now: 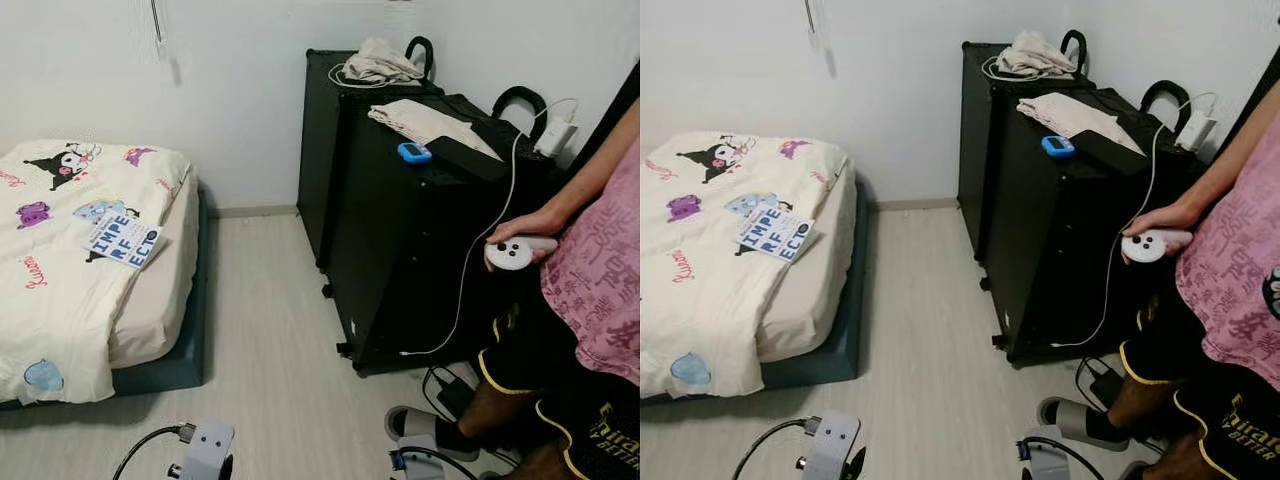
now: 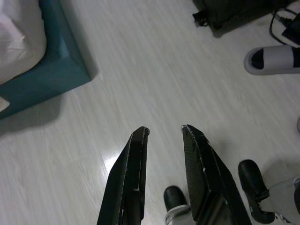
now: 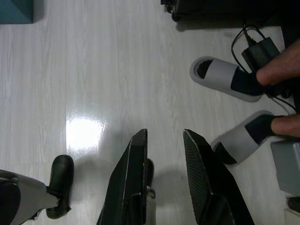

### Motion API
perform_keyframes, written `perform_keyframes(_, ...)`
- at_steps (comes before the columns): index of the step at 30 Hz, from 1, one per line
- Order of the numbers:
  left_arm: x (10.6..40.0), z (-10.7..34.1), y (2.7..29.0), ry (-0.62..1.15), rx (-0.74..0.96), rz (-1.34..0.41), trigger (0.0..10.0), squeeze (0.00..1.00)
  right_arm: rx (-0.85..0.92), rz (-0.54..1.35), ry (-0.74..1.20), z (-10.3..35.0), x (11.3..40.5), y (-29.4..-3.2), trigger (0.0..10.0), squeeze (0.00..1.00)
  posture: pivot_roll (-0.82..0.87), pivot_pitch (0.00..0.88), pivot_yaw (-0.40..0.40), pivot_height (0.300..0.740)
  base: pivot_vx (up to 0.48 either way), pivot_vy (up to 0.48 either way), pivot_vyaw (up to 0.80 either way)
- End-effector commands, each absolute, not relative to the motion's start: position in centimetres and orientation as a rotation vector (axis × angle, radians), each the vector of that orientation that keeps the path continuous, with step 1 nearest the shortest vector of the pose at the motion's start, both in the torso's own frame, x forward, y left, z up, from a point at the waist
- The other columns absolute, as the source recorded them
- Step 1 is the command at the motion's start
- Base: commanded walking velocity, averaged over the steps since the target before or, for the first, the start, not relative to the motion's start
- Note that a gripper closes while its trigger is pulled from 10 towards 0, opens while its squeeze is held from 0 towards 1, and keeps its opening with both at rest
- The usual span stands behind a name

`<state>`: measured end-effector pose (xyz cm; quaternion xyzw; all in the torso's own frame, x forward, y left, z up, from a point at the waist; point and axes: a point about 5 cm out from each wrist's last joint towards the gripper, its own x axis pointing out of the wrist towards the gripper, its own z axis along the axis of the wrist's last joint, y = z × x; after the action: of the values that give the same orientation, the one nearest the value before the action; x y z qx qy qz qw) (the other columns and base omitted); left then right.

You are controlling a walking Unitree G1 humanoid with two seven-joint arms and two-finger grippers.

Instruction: Clean up the room

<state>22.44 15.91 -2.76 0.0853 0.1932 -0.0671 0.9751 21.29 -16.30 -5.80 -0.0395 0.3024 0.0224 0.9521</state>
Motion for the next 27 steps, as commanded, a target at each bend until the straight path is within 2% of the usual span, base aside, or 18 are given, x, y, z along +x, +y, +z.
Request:
perform_keyframes(1,21.96,-3.07,15.76,0.399,0.153,-0.126,10.0,0.0,-0.076,0.039,0.62,-5.96,20.95,-16.56,10.0,0.0,0.04,0.129,-0.05,0.74,0.0,0.0,0.0)
perform_keyframes(11,22.43,-2.31,15.68,0.34,0.132,-0.116,10.0,0.0,-0.052,0.045,0.557,-5.23,21.7,-16.57,10.0,0.0,0.02,0.125,-0.052,0.74,0.0,0.0,0.0)
perform_keyframes(27,22.77,-2.08,15.43,0.324,0.121,-0.139,10.0,0.0,-0.055,0.046,0.552,-5.23,21.57,-16.71,10.0,0.0,0.02,0.107,-0.05,0.74,0.339,0.0,0.0)
